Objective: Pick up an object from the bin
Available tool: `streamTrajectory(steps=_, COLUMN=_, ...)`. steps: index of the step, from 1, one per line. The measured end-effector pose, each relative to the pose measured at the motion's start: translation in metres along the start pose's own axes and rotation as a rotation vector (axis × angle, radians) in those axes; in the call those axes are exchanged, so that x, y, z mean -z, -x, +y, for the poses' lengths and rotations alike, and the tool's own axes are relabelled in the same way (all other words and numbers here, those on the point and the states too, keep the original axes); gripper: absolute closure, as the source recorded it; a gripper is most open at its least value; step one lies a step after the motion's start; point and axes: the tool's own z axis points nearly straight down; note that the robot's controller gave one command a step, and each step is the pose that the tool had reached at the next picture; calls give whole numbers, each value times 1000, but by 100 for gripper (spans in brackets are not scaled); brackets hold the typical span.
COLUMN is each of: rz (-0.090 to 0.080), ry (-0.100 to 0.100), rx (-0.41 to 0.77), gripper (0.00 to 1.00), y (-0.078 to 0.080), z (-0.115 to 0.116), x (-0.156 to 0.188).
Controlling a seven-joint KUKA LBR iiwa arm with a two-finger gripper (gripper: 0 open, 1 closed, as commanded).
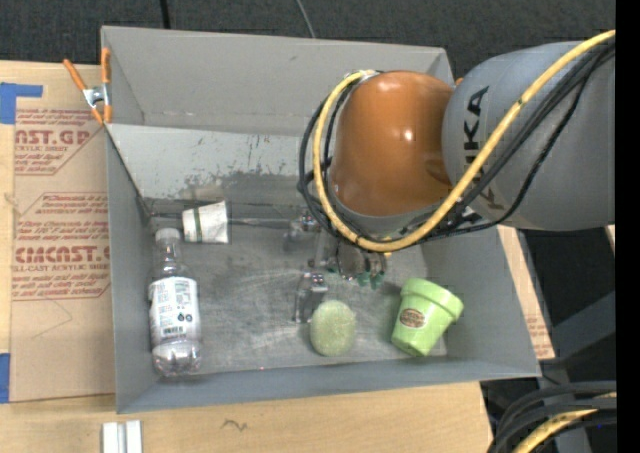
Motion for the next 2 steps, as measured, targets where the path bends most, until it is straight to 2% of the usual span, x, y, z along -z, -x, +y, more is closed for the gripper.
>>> streamTrajectory(steps=1, rz=-4, ry=1, rx=165, gripper=0, y=-3, z=-49, x=-35)
streamTrajectory(steps=2, rz=1, ry=-1, rx=-15, gripper=0, y=-13, z=-76, x=-51)
